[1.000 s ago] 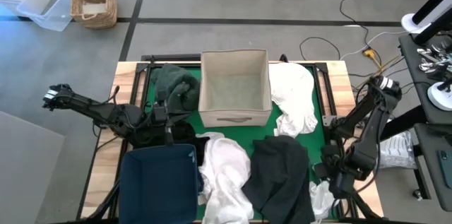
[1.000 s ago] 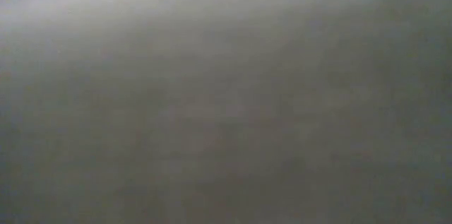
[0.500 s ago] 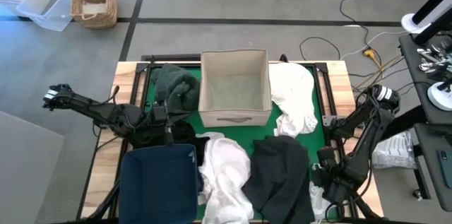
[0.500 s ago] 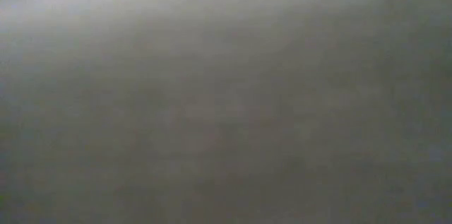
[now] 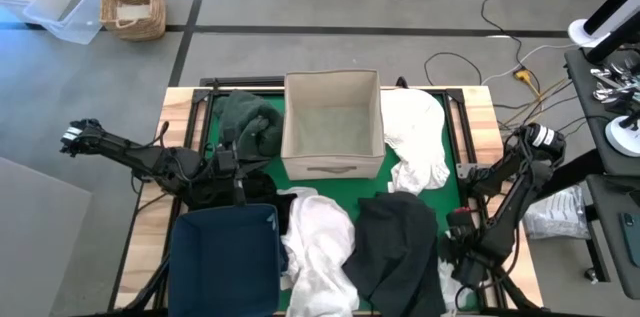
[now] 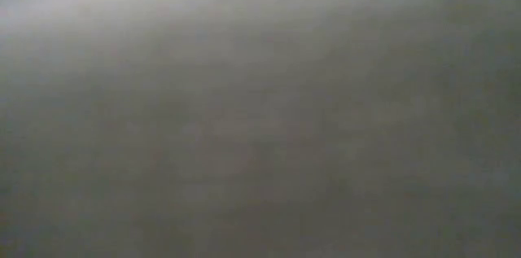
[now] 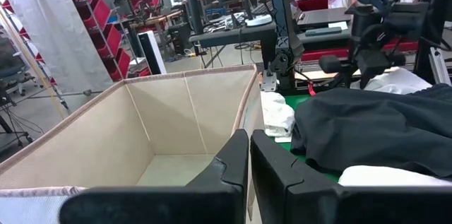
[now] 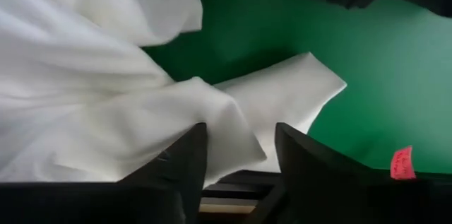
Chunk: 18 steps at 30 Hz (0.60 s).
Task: Sort clothes
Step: Put the left white cloth into the blue laundry bin
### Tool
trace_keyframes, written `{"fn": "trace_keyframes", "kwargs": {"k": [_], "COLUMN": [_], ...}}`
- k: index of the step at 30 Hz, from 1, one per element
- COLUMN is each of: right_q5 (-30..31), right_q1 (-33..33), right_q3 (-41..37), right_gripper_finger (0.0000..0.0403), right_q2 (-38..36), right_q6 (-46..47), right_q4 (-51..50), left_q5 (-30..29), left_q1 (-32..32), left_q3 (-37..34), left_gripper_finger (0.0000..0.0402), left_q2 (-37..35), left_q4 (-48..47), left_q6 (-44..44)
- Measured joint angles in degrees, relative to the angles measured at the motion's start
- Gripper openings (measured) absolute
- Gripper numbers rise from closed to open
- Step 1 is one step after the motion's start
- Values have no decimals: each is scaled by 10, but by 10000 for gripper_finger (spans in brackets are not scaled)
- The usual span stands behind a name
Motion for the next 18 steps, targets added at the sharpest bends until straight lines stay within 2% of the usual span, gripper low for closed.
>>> {"fn": "trace_keyframes", "kwargs": {"k": [9,18], "right_q5": [-12,-29], "right_q1": [0,0], "right_q3": [-19,-19], "right_gripper_finger": [26,9], "right_q2": [0,-32], "right_q6": [-5,32], "right_q4": [14,15], "left_q5": [0,0], "left_q1": [0,0], "left_q3": [0,0], "left_gripper_finger": [0,0], "left_q2": [0,0], "left_q4": [0,4], "left_q6": [0,0]}}
